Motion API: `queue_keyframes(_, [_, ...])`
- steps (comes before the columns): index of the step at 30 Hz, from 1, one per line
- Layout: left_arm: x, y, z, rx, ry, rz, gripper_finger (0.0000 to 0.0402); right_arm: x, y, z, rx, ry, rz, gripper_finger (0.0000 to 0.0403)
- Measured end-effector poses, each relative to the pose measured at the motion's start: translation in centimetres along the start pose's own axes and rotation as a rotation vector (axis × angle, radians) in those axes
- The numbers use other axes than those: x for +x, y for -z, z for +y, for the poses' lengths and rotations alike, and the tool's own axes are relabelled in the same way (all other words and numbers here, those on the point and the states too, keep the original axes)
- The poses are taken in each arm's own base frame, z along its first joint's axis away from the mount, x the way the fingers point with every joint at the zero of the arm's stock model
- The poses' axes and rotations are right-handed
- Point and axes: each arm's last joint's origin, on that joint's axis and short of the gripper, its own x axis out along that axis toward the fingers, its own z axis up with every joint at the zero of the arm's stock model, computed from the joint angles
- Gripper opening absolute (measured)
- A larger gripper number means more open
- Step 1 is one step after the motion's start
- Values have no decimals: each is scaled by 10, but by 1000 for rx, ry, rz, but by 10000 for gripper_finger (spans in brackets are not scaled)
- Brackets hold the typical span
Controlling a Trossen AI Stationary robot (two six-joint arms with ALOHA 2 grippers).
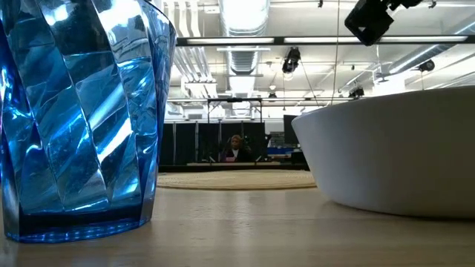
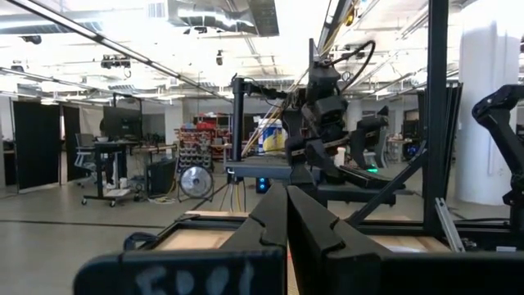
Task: Pick & Place Utensil
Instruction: Put the gray bowl on the brown mat
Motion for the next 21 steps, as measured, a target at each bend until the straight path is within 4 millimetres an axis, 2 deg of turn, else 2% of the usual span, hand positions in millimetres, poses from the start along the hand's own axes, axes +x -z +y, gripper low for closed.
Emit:
queue_keyframes(9, [0, 0, 0, 0, -1, -1, 3, 14, -8, -1, 29, 86, 146, 226])
queue_keyframes(21, [0, -1, 0, -1, -2, -2, 3, 59, -4, 14, 5, 69, 330, 226])
